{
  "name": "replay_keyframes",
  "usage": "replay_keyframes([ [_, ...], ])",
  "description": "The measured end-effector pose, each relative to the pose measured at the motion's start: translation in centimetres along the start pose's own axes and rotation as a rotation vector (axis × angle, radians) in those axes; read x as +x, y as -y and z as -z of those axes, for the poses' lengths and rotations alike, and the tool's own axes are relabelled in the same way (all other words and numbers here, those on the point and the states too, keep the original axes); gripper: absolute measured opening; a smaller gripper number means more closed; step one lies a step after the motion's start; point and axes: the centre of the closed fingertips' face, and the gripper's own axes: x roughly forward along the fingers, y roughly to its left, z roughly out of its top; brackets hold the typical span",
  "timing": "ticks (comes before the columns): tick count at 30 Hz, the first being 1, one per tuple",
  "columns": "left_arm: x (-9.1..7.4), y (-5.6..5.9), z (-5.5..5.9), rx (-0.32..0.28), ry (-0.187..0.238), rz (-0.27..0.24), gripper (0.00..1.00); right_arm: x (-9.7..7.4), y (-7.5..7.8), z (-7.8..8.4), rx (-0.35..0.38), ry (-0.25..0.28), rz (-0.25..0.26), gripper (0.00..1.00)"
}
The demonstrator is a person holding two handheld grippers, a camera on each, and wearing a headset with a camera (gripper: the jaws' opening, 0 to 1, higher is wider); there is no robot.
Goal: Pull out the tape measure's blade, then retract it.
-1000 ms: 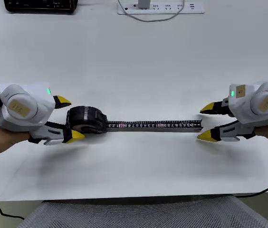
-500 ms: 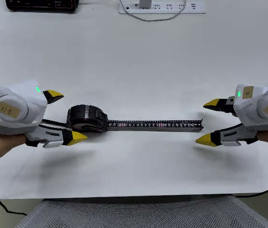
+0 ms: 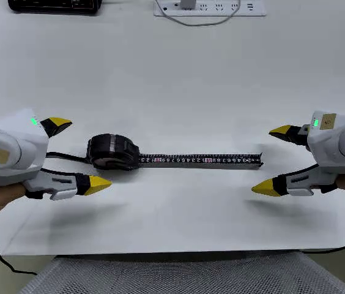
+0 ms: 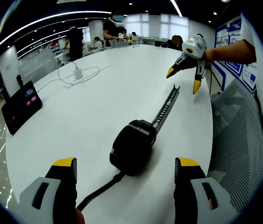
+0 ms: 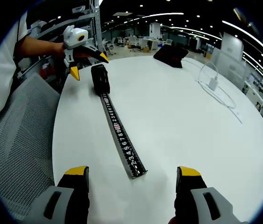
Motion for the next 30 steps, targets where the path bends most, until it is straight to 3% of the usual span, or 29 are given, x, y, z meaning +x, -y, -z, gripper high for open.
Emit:
replay_keyframes([
  [8, -1.2, 0.0, 0.0, -0.014, 0.043, -0.029, 0.87, -0.6, -0.3, -0.1, 0.036, 0.023, 0.046, 0.85],
  [13, -1.9, 0.0, -0.3, -0.074, 0.091, -0.049, 0.89, -1.4, -0.5, -0.3, 0.049, 0.041, 0.062, 0.85],
  [22, -3.1, 0.6, 0.5, -0.135, 0.120, -0.070, 0.91, -2.2, -1.3, -0.4, 0.065, 0.082, 0.093, 0.89],
  [30, -3.7, 1.1, 1.0, -0.149, 0.127, -0.089, 0.91, -2.8, -1.6, -0.4, 0.089, 0.108, 0.118, 0.88],
])
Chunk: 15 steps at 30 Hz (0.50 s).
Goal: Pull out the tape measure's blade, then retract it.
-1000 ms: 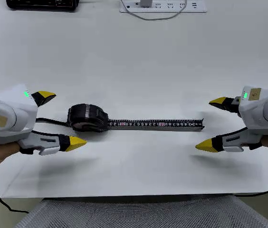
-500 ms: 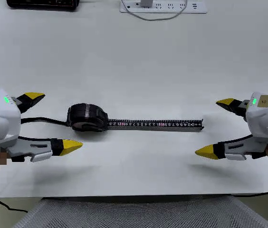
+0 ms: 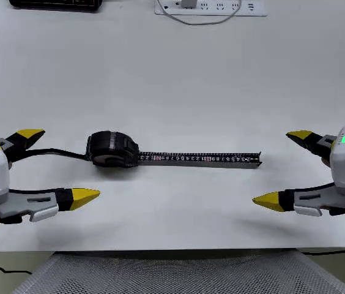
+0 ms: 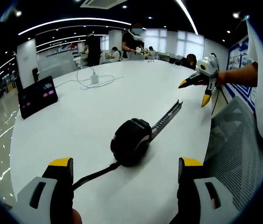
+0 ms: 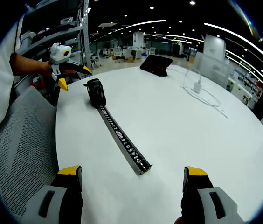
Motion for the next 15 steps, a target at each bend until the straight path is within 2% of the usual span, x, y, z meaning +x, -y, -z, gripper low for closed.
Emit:
replay_keyframes([
  [12, -0.9, 1.0, 0.5, -0.041, 0.022, -0.016, 0.91, -0.3, -0.6, 0.0, 0.063, 0.049, 0.017, 0.89],
  [15, -1.1, 1.2, 0.6, -0.062, 0.030, -0.018, 0.91, -0.4, -0.9, 0.4, 0.066, 0.045, 0.023, 0.89],
])
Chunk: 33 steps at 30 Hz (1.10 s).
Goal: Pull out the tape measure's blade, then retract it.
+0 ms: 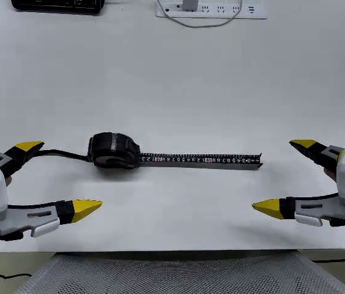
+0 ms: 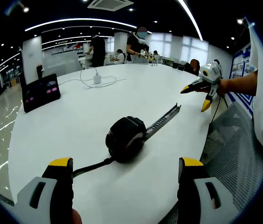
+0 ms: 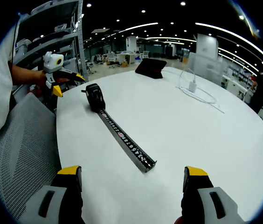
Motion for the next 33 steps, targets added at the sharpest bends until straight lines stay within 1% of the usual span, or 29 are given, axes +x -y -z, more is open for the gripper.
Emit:
replay_keyframes([
  [4, -0.3, 0.0, 0.5, -0.012, -0.007, -0.010, 0.92, -0.1, -0.5, 0.2, 0.014, 0.002, -0.006, 0.91],
  [7, -0.6, 0.0, 0.7, -0.032, 0.002, -0.019, 0.92, -0.1, -0.8, 0.3, 0.017, 0.004, -0.009, 0.91],
  [10, -0.8, 0.0, 1.2, -0.049, -0.001, -0.028, 0.93, -0.2, -1.2, 0.5, 0.022, 0.005, -0.009, 0.91],
  [12, -1.0, 0.2, 1.3, -0.064, 0.002, -0.026, 0.93, -0.3, -1.4, 0.5, 0.028, 0.007, -0.009, 0.92],
  [16, -1.1, 0.4, 2.2, -0.079, -0.006, -0.033, 0.93, -0.4, -1.8, 0.6, 0.037, 0.011, -0.005, 0.92],
  [19, -1.2, 0.5, 2.3, -0.096, -0.003, -0.034, 0.94, -0.5, -2.0, 0.8, 0.040, 0.009, -0.002, 0.92],
  [26, -1.4, 0.8, 2.3, -0.108, 0.001, -0.034, 0.94, -0.6, -2.0, 1.2, 0.049, 0.000, 0.012, 0.91],
  [32, -1.7, 0.7, 2.5, -0.113, 0.005, -0.052, 0.94, -0.7, -2.1, 1.4, 0.054, 0.003, 0.016, 0.92],
  [33, -1.7, 0.6, 2.5, -0.114, 0.006, -0.054, 0.95, -0.7, -2.0, 1.4, 0.050, 0.003, 0.024, 0.92],
])
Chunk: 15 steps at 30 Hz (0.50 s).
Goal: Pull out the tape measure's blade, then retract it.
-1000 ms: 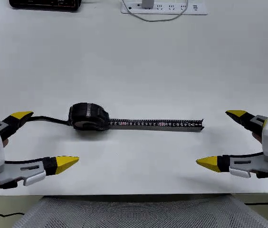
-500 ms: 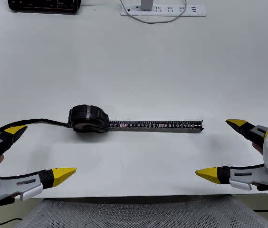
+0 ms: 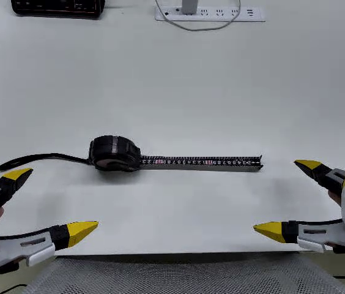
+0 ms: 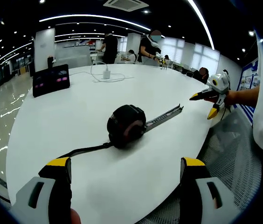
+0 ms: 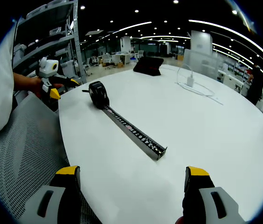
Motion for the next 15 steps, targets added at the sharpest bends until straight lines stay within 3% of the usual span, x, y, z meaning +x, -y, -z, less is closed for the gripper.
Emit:
replay_keyframes([
  [15, -0.12, -0.12, 0.19, 0.004, -0.003, -0.011, 0.94, -0.42, 0.11, 0.75, 0.017, 0.007, 0.020, 0.91],
])
